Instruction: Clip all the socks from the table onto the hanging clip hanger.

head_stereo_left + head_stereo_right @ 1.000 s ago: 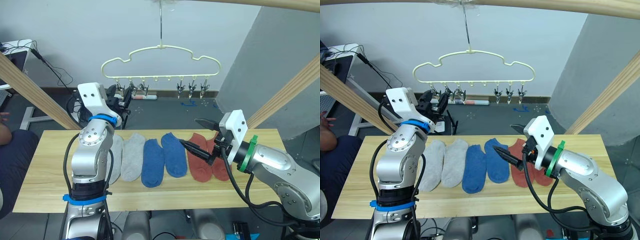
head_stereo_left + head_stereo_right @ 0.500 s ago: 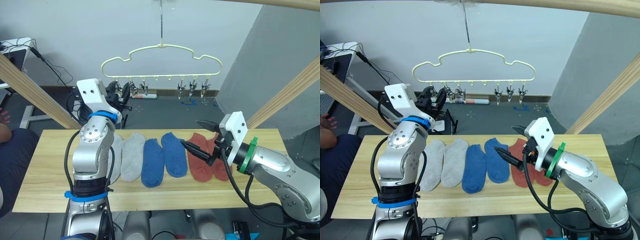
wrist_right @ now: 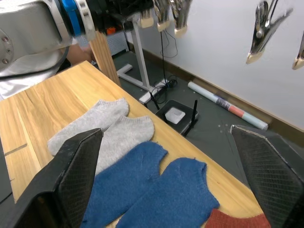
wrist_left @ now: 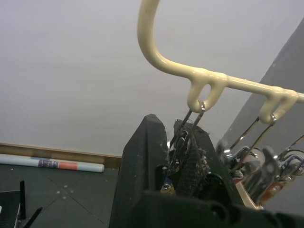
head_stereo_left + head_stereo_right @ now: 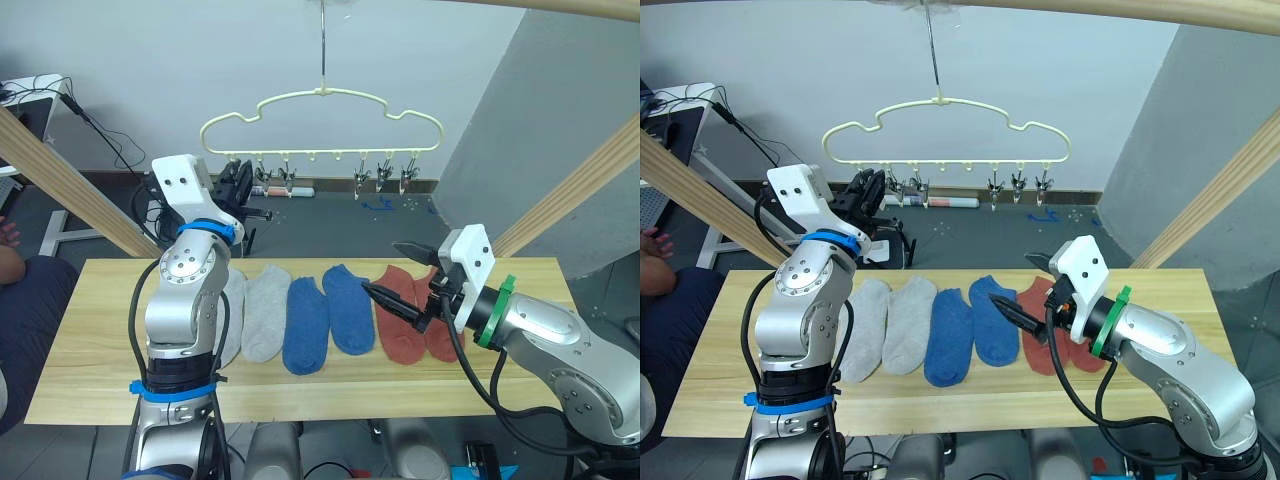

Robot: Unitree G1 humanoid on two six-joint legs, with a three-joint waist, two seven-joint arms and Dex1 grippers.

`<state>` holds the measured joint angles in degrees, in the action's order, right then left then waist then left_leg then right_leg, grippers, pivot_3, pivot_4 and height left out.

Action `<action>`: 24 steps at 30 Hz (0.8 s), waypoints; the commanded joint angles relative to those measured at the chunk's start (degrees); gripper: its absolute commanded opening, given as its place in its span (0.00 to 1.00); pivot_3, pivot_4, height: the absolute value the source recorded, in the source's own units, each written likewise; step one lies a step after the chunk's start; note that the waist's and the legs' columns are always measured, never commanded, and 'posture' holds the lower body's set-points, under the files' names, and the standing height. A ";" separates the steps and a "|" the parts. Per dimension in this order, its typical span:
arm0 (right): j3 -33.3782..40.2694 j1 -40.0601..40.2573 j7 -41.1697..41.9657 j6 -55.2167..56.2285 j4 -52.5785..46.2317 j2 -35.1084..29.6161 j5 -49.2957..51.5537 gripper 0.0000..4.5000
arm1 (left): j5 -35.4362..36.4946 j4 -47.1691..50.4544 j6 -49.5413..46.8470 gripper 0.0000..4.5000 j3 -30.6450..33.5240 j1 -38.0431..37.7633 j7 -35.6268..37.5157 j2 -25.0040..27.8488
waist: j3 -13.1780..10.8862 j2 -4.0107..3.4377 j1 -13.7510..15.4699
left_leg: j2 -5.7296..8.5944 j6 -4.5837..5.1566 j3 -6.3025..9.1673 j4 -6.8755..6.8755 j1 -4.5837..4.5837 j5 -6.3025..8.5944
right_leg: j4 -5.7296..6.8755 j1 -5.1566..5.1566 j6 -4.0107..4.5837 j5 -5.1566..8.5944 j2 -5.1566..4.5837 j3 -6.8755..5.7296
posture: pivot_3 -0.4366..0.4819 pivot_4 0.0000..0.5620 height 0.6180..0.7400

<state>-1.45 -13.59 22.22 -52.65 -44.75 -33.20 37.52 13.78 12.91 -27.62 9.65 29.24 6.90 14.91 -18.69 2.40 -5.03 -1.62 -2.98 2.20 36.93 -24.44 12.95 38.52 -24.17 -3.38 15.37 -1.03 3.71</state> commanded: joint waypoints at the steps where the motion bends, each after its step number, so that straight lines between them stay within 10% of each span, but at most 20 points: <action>1: -0.73 -3.26 -1.02 -8.99 0.80 -3.21 1.56 1.00 | 1.73 1.66 -1.33 0.06 1.36 0.57 0.83 0.57 | -0.18 -0.01 -0.10 | 0.00 0.00 -0.02 0.01 0.00 0.00 | 0.00 -0.01 0.00 0.00 -0.01 0.03 | 0.27 0.64 1.00; 10: -2.81 -8.49 -8.72 -20.02 10.96 -2.57 -5.45 1.00 | 4.38 3.29 -5.56 0.06 2.14 0.80 1.44 1.64 | -0.31 -0.04 -0.09 | 0.00 0.00 0.01 -0.03 -0.07 0.00 | -0.05 -0.08 0.04 -0.03 -0.01 0.00 | 0.28 0.66 1.00; 24: -9.28 -14.98 -14.45 -8.23 40.10 2.51 -25.76 1.00 | 4.05 4.34 -6.03 0.06 1.58 1.02 0.55 1.38 | -1.11 -0.15 -0.14 | 0.00 -0.01 -0.03 -0.04 -0.25 0.00 | -0.10 -0.24 0.18 -0.12 -0.01 0.03 | 0.30 0.68 1.00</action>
<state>-10.99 -28.13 7.52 -62.81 -5.70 -30.60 13.74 17.87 15.18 -33.56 10.85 30.03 7.99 16.09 -19.80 2.25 -5.17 -1.62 -3.00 2.16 36.89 -24.70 12.96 38.40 -24.41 -3.19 15.24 -1.06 3.74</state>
